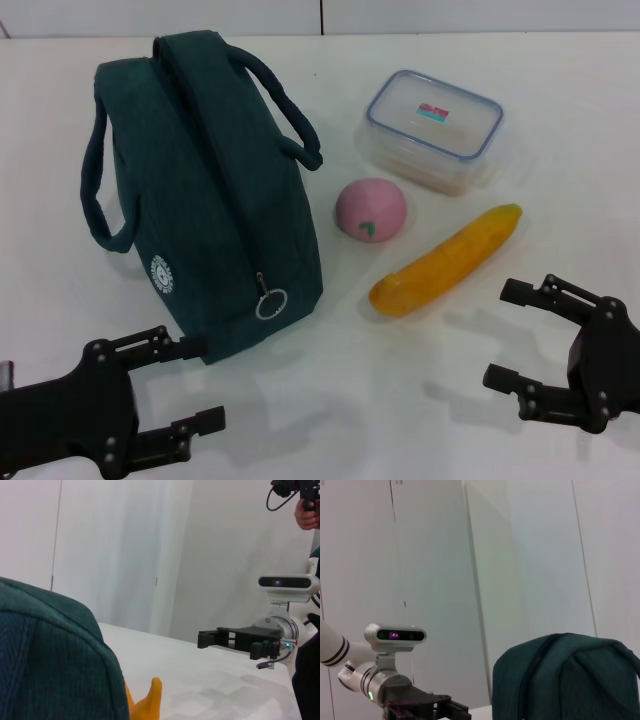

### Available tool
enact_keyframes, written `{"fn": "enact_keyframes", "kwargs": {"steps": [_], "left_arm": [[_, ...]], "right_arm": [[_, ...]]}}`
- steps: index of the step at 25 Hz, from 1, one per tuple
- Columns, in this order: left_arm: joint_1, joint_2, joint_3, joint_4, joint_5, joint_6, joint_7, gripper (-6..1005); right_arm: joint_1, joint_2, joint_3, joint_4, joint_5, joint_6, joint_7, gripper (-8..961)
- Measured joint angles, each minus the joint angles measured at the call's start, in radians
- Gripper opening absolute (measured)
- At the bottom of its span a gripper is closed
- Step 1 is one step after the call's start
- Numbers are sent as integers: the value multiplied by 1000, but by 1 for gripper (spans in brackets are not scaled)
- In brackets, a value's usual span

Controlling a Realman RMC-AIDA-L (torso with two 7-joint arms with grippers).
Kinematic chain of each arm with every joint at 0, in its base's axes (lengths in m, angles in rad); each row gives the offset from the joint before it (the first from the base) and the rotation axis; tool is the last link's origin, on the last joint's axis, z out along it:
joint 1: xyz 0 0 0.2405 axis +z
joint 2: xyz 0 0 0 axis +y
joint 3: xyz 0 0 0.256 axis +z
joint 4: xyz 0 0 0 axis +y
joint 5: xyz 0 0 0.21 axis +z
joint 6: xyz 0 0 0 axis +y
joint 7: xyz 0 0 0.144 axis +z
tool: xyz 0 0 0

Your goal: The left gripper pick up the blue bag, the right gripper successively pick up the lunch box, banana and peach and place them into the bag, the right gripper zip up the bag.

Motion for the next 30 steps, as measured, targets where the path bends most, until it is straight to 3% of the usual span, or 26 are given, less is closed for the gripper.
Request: {"fn": "enact_keyframes", "kwargs": {"steps": [19, 26, 30], "left_arm": [[-4, 0, -1, 0, -1, -4, -19, 721], [-38, -2, -7, -1, -25, 50, -208, 721], [-76, -2, 5, -9, -116, 90, -386, 720]], "right_arm": [[-1, 0, 0, 5, -1, -1, -1, 847], [0, 0, 9, 11, 18, 6, 8, 843], [3, 0, 9, 11, 24, 17, 9, 840]]}}
